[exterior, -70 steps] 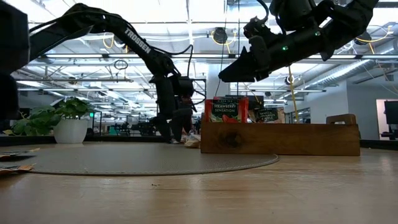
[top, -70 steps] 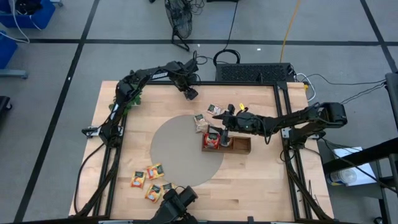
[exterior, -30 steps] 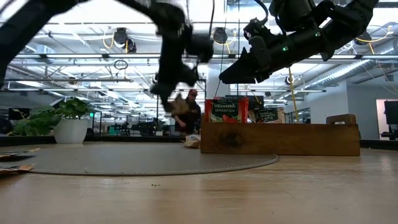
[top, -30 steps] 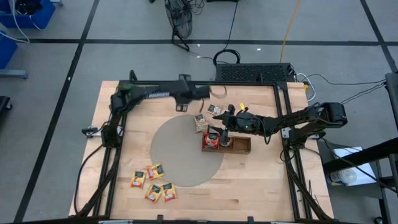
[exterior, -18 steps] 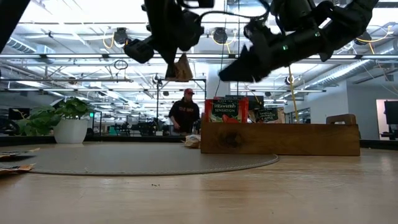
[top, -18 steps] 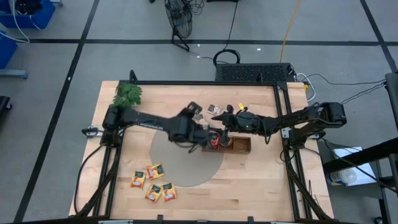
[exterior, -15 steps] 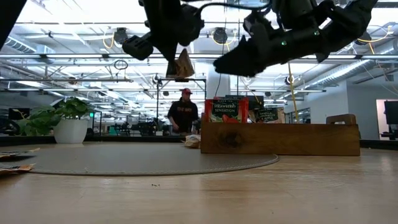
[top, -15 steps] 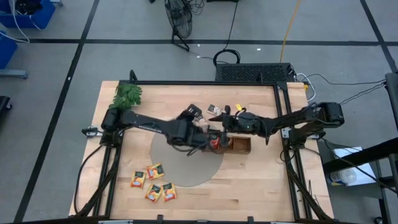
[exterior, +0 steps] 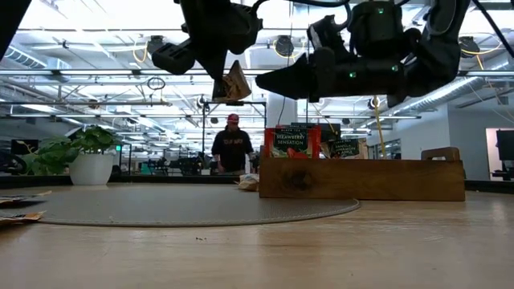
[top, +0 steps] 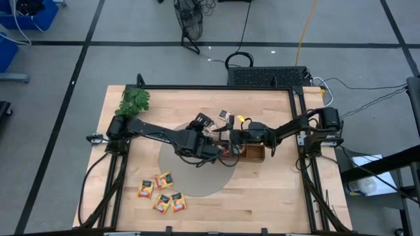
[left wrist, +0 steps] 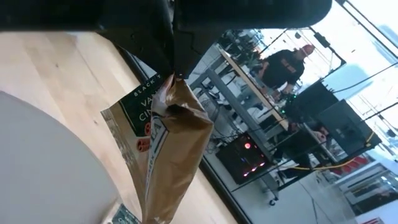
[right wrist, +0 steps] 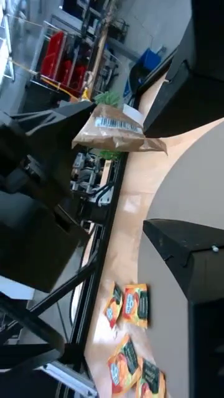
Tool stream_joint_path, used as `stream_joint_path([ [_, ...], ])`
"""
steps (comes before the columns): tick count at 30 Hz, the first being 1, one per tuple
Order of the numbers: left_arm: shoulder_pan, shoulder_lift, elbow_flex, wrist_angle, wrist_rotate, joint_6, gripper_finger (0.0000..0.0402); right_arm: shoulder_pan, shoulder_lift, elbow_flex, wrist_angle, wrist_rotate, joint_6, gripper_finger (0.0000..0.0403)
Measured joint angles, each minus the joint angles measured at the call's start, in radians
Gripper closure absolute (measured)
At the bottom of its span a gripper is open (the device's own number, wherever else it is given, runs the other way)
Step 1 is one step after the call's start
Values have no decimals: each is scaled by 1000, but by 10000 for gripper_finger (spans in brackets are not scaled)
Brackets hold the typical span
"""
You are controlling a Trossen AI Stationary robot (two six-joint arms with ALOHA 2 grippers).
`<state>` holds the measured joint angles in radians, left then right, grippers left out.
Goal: Pick & Place Tea
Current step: Put the brown tea bag into the middle section of the wooden organizer
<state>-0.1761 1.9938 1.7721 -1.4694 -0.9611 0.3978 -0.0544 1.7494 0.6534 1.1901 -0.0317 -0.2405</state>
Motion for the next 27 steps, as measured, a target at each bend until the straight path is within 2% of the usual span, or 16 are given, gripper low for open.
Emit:
stream_joint_path([
  [5,-3,0,0,6,21,13,401,-19,33,50,-16,-2,-27,195],
  [12,-17,0,0,6,59,6,401,-50,71,132,-91,-103,-36,195],
  [15,-18,0,0,5,64,-9,401,-53,71,159,-148,-98,-37,195],
  [20,-19,0,0,5,63,-12,401,-58,70,159,-143,-99,-35,200],
  [23,-19,-1,0,5,64,-14,401,-65,70,159,-150,-94,-14,229],
  [27,-19,-1,0,5,66,-37,401,-71,70,159,-149,-101,-7,309],
])
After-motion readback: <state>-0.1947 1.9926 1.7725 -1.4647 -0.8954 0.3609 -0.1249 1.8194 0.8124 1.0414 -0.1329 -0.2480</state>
